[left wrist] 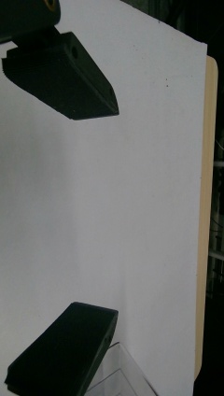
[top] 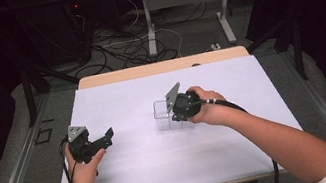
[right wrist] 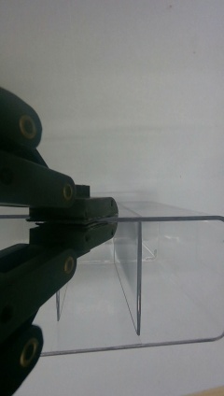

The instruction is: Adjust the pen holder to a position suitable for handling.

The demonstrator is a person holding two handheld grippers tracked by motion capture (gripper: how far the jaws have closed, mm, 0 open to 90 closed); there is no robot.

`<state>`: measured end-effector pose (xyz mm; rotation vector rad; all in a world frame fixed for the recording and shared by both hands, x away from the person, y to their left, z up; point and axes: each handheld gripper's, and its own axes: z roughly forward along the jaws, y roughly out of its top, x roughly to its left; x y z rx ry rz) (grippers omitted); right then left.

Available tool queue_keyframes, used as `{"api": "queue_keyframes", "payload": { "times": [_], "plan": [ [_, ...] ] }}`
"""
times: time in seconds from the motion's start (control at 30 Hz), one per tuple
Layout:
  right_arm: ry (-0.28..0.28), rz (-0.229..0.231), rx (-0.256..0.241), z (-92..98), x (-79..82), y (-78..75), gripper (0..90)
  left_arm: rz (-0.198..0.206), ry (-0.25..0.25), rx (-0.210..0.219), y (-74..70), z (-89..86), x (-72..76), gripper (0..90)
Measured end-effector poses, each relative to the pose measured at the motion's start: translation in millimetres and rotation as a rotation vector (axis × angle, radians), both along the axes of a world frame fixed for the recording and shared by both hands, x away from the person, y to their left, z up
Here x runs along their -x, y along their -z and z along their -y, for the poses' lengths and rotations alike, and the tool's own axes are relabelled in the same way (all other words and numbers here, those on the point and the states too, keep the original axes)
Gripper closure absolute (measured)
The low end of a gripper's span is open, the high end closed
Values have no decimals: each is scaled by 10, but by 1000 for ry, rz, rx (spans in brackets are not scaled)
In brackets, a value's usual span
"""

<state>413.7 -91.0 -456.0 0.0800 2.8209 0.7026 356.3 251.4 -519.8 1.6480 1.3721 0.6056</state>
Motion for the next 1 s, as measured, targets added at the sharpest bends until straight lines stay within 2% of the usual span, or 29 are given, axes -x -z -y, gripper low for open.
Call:
{"api": "queue_keyframes", "payload": {
  "times": [0.13, 0.27, 0.5, 0.67, 0.77, 0.9, 0.97, 1.0],
  "plan": [
    [-23, -21, 15, -19, 41, 68, 885, 0, 1, 3, 1, -2, 0, 42],
    [-45, -22, 25, -30, 29, 63, 884, -2, 0, 3, 3, -4, -1, 42],
    [-50, -40, 41, -2, -3, 59, 880, -3, -3, 0, 8, 0, -4, 43],
    [-61, -38, 21, 17, -51, 72, 866, -4, -2, 0, 4, 1, -1, 42],
    [-62, -15, 5, 36, -84, 85, 846, -5, -1, -1, 5, 1, 0, 42],
    [-41, -14, -19, 54, -89, 98, 776, -5, -3, 0, 3, -2, -1, 42],
    [-23, -4, -51, 96, -95, 95, 716, -5, -1, 3, 4, -7, -3, 42],
    [-23, -4, -51, 96, -95, 95, 716, 0, -2, 2, 7, -9, -7, 42]
  ]
}}
